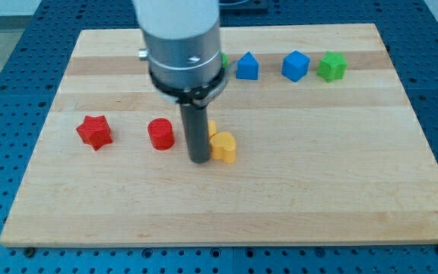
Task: Drag yellow heart on right side of yellow hexagon
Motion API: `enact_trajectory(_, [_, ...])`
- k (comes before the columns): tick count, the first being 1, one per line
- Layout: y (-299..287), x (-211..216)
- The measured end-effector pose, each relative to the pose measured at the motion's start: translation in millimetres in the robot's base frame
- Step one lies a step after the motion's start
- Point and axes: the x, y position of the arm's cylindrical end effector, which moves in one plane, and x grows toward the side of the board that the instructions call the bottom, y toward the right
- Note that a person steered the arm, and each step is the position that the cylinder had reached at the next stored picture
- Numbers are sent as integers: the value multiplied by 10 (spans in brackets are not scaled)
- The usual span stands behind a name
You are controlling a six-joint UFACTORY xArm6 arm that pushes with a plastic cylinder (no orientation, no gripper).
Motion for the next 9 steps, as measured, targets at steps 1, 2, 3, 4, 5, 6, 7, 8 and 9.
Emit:
enact_trajectory(1, [70,-94])
enact_trajectory(2, [70,-91])
enact_trajectory(3, [136,82])
enact_trajectory(4, [203,125])
enact_trajectory(5, [265,125])
enact_trajectory(6, [437,41])
enact_trajectory(7, [441,26])
enact_trajectory(8, [489,26])
enact_trajectory(9, [716,-18])
